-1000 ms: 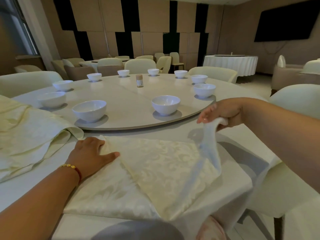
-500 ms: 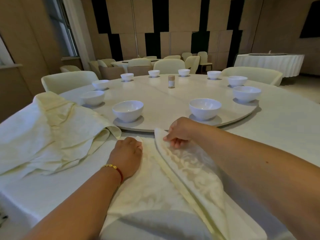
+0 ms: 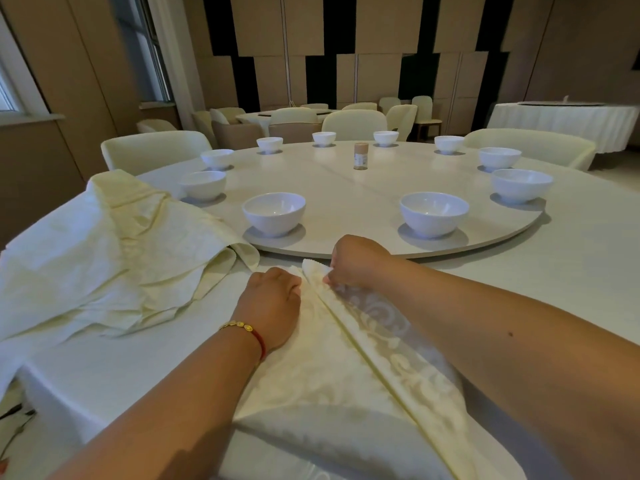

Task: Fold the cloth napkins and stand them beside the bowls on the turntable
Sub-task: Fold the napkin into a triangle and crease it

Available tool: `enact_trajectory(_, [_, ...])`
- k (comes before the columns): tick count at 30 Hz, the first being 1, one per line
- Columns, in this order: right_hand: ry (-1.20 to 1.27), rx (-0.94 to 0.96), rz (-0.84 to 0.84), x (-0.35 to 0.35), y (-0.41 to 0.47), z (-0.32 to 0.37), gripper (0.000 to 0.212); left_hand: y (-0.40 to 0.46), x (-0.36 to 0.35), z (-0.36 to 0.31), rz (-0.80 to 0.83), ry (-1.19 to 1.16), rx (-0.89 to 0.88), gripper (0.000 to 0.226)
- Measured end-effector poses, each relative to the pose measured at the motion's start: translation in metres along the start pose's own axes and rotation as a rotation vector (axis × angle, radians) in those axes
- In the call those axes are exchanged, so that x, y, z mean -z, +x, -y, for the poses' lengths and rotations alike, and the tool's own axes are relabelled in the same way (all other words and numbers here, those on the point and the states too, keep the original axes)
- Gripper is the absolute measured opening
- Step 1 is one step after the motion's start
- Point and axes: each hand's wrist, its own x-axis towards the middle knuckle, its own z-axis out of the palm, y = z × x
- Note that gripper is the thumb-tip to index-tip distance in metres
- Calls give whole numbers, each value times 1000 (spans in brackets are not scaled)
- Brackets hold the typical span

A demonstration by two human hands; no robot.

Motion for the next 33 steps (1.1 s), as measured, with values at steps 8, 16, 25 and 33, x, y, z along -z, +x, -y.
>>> enact_trajectory(8, [4, 43, -62, -7, -5, -3, 20, 12, 18, 0, 270, 158, -63, 42])
enact_trajectory(16, [148, 600, -198, -13, -84, -17, 25, 26, 37, -3, 390, 127, -52, 26])
enact_trajectory(25, [-236, 910, 342, -25, -133, -38, 70, 33, 40, -3, 496, 373, -131, 43])
enact_trajectory(33, [390, 468, 64, -9, -110, -42, 24, 31, 49, -18, 628, 503, -55, 62])
